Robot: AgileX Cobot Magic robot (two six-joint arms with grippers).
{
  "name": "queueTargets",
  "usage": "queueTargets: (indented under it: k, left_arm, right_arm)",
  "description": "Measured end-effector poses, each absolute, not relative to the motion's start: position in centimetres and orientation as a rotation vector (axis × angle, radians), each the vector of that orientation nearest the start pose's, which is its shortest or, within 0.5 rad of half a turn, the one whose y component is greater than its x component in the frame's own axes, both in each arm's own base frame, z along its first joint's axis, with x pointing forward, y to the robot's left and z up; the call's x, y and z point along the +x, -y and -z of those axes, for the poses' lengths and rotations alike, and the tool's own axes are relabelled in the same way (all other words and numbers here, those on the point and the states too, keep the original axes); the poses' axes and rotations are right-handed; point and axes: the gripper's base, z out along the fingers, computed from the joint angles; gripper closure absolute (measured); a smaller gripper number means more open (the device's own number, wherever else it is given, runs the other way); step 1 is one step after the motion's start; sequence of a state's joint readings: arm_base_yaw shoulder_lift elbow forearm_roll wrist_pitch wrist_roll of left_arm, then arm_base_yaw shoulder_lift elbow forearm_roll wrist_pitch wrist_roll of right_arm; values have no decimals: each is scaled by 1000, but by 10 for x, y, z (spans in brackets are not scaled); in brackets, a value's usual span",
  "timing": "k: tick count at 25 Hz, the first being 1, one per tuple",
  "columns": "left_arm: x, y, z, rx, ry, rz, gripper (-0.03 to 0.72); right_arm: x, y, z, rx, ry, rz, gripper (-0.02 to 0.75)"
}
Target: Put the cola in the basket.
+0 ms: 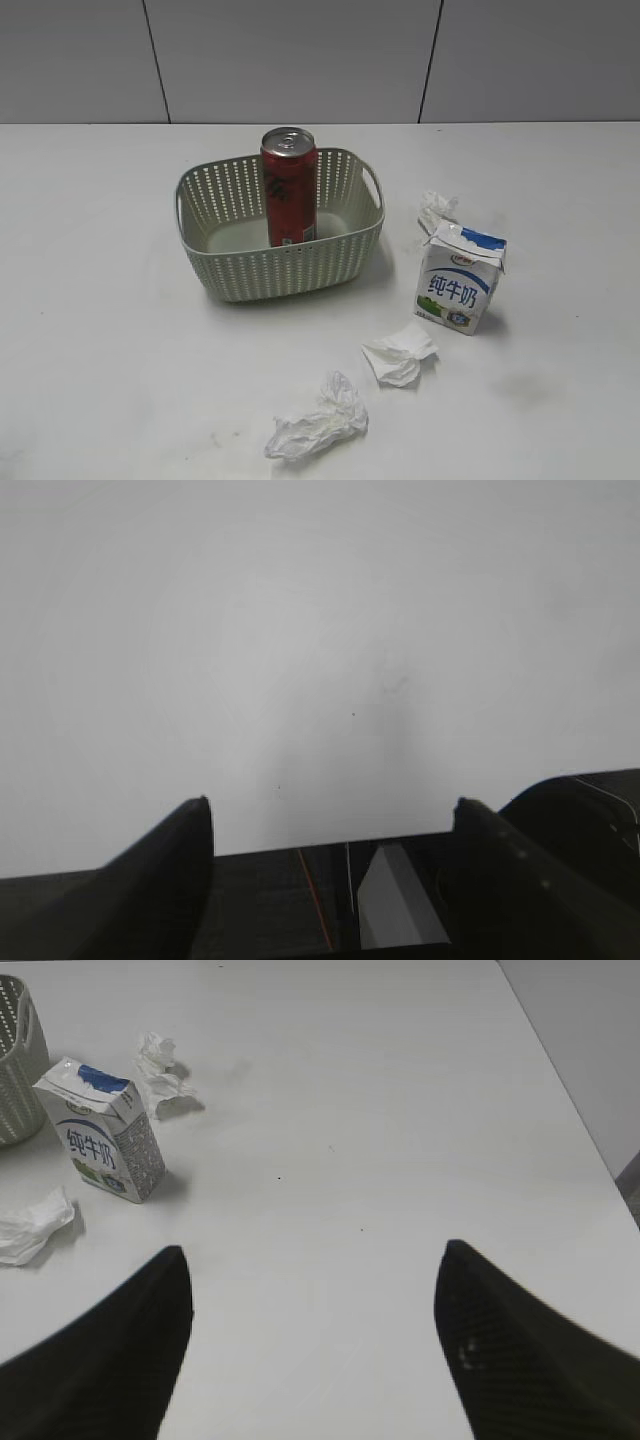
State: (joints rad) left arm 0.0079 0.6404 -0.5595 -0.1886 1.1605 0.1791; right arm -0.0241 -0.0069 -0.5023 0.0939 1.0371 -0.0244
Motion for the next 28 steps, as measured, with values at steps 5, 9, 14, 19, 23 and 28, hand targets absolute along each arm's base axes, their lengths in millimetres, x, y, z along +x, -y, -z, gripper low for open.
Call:
queueTargets:
  k: [5,9,14,19,23,28]
  left_arm:
    - [68,15,-274,180,-2550,178,139]
    - [56,14,-276,170,-2401,149,142]
    - [39,14,-279,170,-2267,129,146]
    - [19,14,-283,174,-2139,108,146]
    - [3,14,-284,176,-2042,93,146]
    - [-4,13,-284,176,-1998,83,146]
  right_arm:
    - [-5,-7,-280,-4,-2009,-81,167]
    - [-5,-7,-280,-4,-2009,-81,167]
    - [-5,-7,-280,-4,-2009,-81,167]
    - [-5,-7,-280,-4,-2009,-81,167]
    - [-5,-7,-280,-4,-2009,-81,167]
    - [-5,-7,-280,-4,-2009,-81,167]
